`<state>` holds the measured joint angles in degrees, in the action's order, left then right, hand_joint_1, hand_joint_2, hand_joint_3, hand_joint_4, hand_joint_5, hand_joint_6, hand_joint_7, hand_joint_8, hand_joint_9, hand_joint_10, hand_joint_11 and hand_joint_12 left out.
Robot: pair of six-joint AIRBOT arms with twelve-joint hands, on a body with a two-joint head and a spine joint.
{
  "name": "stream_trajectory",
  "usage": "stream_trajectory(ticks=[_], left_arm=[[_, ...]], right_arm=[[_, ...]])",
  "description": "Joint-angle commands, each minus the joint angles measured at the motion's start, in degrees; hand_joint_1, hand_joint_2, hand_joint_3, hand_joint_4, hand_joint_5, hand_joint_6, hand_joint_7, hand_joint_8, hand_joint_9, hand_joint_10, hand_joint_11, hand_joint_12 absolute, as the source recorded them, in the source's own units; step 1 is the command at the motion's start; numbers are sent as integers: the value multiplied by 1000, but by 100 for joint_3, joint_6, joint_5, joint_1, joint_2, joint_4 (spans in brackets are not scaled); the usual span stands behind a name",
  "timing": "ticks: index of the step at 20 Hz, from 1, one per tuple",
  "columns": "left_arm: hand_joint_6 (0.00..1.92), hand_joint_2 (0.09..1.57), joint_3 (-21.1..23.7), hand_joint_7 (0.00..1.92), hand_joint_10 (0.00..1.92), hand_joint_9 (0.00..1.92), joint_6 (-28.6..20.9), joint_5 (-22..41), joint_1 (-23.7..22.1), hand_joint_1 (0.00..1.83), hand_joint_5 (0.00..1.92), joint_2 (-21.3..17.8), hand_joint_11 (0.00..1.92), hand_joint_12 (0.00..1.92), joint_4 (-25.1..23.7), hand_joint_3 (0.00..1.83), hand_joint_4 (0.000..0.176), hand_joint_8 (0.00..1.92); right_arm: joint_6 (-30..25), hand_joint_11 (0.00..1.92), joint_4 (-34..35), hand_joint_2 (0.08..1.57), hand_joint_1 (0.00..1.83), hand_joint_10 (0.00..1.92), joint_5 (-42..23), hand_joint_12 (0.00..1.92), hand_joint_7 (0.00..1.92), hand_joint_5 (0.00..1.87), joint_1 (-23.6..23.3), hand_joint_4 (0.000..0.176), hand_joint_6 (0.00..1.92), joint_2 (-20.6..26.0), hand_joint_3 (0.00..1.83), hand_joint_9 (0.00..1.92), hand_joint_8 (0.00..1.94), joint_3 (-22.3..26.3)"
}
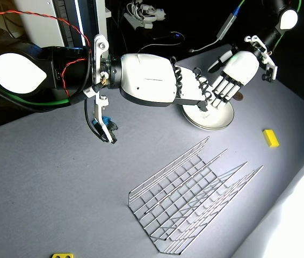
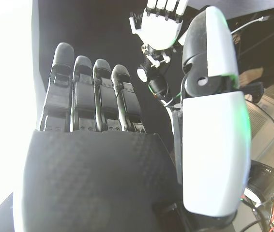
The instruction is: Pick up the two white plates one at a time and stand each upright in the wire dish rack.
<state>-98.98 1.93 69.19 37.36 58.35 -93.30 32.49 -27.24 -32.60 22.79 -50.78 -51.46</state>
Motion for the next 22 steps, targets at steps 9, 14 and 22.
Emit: stream_trajectory(ticks=[9,14,22], left_arm=[[9,1163,-117,63,9,40,169,26,176,0,54,51,24,11,205,0,0,9],[3,1175,-74,34,3,11,182,-28,240,0,24,57,0,0,87,0,0,5],[1,1131,26,17,0,0,179,-69,290,0,7,110,0,0,34,0,0,0]], right_arm=[[380,0,148,972,1048,2,-612,673,114,133,9,0,2,24,0,109,1,55],[682,0,142,996,1039,13,-618,733,136,152,97,0,7,22,0,115,9,129],[1086,0,142,1068,997,1,-222,645,118,153,137,0,5,-118,1,101,4,213]])
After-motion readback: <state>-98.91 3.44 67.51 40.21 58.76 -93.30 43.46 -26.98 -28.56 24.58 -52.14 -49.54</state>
